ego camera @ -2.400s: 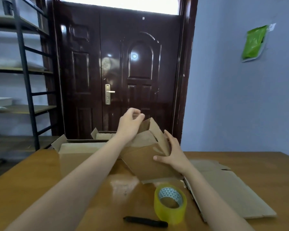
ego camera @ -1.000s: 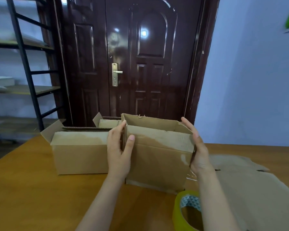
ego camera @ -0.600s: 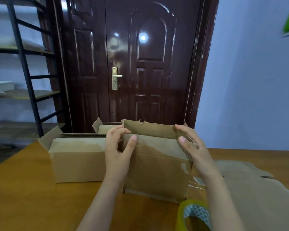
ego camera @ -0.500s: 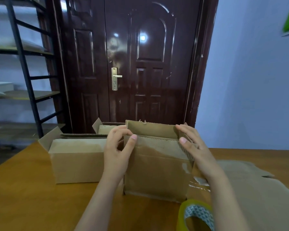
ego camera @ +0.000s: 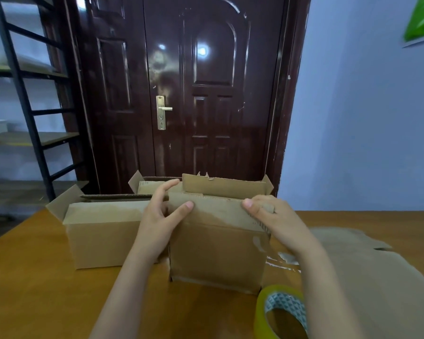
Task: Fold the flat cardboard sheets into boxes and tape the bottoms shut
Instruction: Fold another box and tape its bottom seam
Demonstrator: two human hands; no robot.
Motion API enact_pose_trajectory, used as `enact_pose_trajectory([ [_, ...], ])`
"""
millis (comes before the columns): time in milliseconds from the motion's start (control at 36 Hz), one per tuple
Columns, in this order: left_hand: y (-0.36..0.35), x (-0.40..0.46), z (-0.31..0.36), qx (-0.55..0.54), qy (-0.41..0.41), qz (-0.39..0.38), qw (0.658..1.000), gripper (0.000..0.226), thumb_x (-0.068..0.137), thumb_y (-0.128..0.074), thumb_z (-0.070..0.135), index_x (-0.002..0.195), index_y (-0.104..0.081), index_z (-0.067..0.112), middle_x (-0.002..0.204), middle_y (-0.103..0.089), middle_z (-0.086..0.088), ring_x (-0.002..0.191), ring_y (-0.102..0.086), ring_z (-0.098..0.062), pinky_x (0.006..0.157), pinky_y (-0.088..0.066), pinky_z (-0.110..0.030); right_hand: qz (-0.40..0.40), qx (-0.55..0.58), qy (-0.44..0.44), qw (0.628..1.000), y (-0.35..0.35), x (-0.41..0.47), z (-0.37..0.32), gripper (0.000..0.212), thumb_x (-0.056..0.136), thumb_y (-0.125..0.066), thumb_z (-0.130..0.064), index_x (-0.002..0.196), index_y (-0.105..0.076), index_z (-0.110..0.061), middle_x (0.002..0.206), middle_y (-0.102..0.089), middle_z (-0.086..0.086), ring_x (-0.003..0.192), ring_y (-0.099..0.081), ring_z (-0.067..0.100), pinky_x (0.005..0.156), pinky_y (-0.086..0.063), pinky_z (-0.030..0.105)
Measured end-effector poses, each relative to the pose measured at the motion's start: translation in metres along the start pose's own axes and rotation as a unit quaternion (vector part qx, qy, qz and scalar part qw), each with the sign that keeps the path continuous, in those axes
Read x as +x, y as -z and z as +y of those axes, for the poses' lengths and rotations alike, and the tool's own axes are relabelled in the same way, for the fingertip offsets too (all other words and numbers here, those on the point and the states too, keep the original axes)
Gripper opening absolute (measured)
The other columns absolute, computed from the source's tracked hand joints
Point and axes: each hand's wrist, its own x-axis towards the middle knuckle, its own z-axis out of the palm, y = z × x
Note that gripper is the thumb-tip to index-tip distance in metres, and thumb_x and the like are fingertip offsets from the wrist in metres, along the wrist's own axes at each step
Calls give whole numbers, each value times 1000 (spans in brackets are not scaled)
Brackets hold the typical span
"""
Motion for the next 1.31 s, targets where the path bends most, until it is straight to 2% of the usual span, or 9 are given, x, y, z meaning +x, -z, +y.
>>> enact_pose_trajectory([
  [83, -1, 0, 1, 0, -14, -5, 1000, 45, 79, -66, 51, 120, -47, 52, 112, -46, 40, 111, -49, -1, 90, -47, -31, -20, 2, -12, 1000, 1, -1, -1, 45, 86, -51, -55, 50, -49, -28, 52, -44, -18, 51, -41, -1, 56, -31, 17],
  [139, -2, -2, 2, -21, -16, -11, 1000, 39, 89, -63, 27, 120, -49, 45, 111, -53, 34, 103, -55, 4, 84, -51, -25, -10, -15, -8, 1000, 3, -1, 0, 24, 87, -54, -52, 71, -68, -42, 75, -64, -26, 76, -58, -8, 68, -40, 14],
  [250, -7, -1, 2, -22, 0, 0, 1000, 48, 88, -64, 17, 118, -46, 50, 122, -60, 6, 114, -56, -14, 93, -51, -38, 64, -23, -16, 998, -1, 4, 5, 14, 84, -69, -35, 92, -63, -25, 94, -61, -10, 88, -55, 2, 71, -42, 15],
  [472, -16, 5, 2, 68, -3, 32, 997, 61, 82, -66, 7, 133, -40, 29, 122, -37, 10, 110, -40, -4, 85, -36, -16, 98, -8, -50, 994, -6, 8, 6, 97, 76, -79, -27, 148, -14, -27, 142, -16, -10, 131, -30, 13, 110, -36, 36],
  [583, -23, 4, 4, -16, 69, 44, 996, 68, 83, -63, 5, 140, -33, 26, 132, -38, 6, 120, -40, -8, 87, -36, -19, 53, -15, -65, 996, -4, 6, 5, 95, 83, -72, -31, 152, -8, -32, 156, -10, -14, 142, -21, 12, 115, -30, 38],
  [694, -28, 3, 7, -21, 64, 59, 996, 77, 83, -64, 8, 144, -25, 33, 141, -32, 7, 123, -36, -6, 102, -36, -32, 68, -33, -41, 996, 1, 4, 6, 45, 83, -72, -29, 123, -52, -32, 125, -53, -16, 116, -49, 4, 91, -42, 21],
  [806, -28, 0, 10, -3, 42, 36, 998, 75, 87, -58, 11, 144, -22, 44, 142, -28, 13, 127, -32, -7, 107, -31, -36, 59, -65, -32, 996, 1, 5, 8, 13, 84, -71, -28, 95, -65, -23, 101, -59, -14, 94, -53, 0, 75, -39, 13],
  [972, -28, 1, 11, 88, 0, -7, 996, 26, 78, -46, 33, 97, -62, 38, 129, -40, 18, 123, -24, -1, 108, -23, -33, 33, -57, -55, 996, 2, 6, 9, 14, 90, -63, -30, 92, -66, -17, 110, -55, -10, 99, -48, 0, 77, -33, 12],
  [1306, -37, -3, 20, 112, 35, -64, 991, 17, 94, -48, 18, 101, -62, 24, 154, -25, 5, 141, -20, -11, 114, -20, -35, 12, -42, -107, 993, 3, 3, 8, 15, 97, -49, -32, 83, -50, -26, 78, -46, -9, 58, -38, 3, 49, -27, 19],
])
